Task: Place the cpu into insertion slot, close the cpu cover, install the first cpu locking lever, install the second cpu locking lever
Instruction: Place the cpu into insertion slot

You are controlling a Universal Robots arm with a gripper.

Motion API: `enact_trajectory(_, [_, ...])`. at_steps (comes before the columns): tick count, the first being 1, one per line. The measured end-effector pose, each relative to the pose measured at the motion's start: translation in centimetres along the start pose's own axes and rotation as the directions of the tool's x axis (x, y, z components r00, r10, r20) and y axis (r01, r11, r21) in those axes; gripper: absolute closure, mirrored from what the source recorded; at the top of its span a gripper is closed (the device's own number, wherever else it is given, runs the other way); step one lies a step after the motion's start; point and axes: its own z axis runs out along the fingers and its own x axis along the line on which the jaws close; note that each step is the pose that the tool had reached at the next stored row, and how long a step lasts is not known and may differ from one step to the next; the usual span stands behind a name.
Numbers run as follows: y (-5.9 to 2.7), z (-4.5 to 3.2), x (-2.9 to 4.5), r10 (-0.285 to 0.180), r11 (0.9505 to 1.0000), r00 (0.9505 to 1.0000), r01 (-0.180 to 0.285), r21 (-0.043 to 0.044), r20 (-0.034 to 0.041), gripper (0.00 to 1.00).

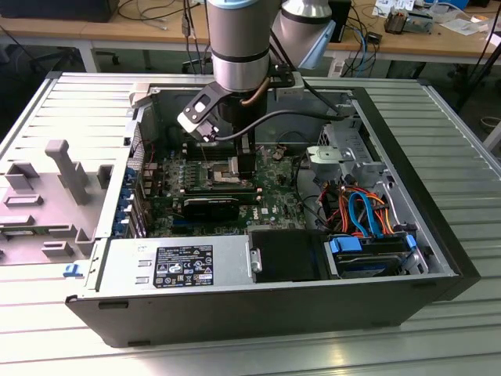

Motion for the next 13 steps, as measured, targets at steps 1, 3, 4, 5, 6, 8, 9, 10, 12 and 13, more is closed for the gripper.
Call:
enact_trajectory(1, [-0.08, 0.01, 0.00, 0.000, 1.0000, 1.0000, 0.000, 0.0000, 0.0001, 0.45])
enact_trajectory(3, [-0.17, 0.02, 0.00, 0.000, 1.0000, 1.0000, 0.000, 0.0000, 0.0001, 0.45])
enact_trajectory(4, [-0.19, 0.03, 0.00, 0.000, 1.0000, 1.0000, 0.000, 0.0001, 0.0001, 0.45])
enact_trajectory(5, [-0.22, 0.03, 0.00, 0.000, 1.0000, 1.0000, 0.000, 0.0001, 0.0000, 0.45])
enact_trajectory(6, [-0.23, 0.03, 0.00, 0.000, 1.0000, 1.0000, 0.000, 0.0001, 0.0000, 0.45])
enact_trajectory(8, [-0.37, 0.05, 0.00, 0.000, 1.0000, 1.0000, 0.000, 0.0000, 0.0001, 0.45])
enact_trajectory(9, [-0.38, 0.06, 0.00, 0.000, 1.0000, 1.0000, 0.000, 0.0000, 0.0000, 0.45])
enact_trajectory(10, [-0.40, 0.06, 0.00, 0.000, 1.0000, 1.0000, 0.000, 0.0000, 0.0000, 0.45])
enact_trajectory(12, [-0.43, 0.06, 0.00, 0.000, 1.0000, 1.0000, 0.000, 0.0001, 0.0000, 0.45])
enact_trajectory(13, [-0.59, 0.09, 0.00, 0.000, 1.0000, 1.0000, 0.000, 0.0001, 0.0001, 0.45])
